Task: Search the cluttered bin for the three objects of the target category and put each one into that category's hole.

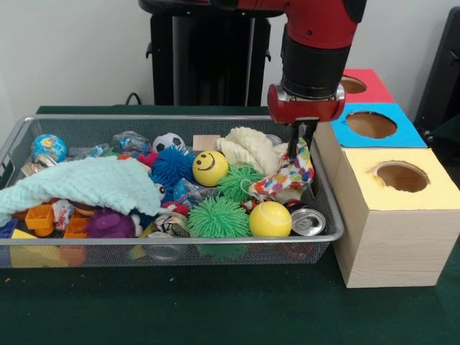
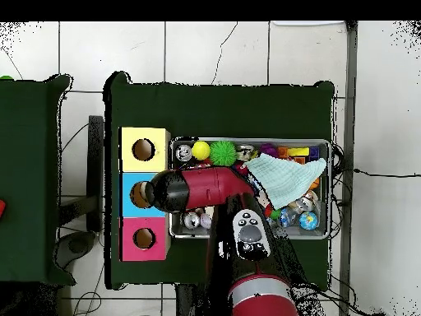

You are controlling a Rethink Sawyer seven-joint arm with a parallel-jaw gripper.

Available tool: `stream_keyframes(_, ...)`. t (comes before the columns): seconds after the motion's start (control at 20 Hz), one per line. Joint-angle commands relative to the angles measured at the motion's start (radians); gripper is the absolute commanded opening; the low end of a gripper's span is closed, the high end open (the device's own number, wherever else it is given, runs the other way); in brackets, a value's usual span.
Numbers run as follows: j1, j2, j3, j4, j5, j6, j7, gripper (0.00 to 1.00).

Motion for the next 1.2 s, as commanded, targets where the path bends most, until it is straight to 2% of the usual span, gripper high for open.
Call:
stream_keyframes(0.05, -0.036, -0.036, 0.091, -0.036, -0.057, 0.182, -0.142, 0.0)
stream_keyframes(0.2, -0.053, -0.062, 0.124, -0.02, -0.063, 0.195, -0.179, 0.0)
stream_keyframes(0.5, -0.02, -0.086, 0.112, -0.026, -0.053, 0.241, -0.101, 0.0)
stream_keyframes(0.75, 0.013, -0.107, 0.107, -0.092, -0.058, 0.347, -0.101, 0.0)
stream_keyframes(1.0, 0.018, -0.106, 0.119, -0.103, -0.063, 0.353, -0.11, 0.0)
stream_keyframes(1.2, 0.038, -0.137, 0.108, -0.116, -0.06, 0.412, -0.098, 0.0)
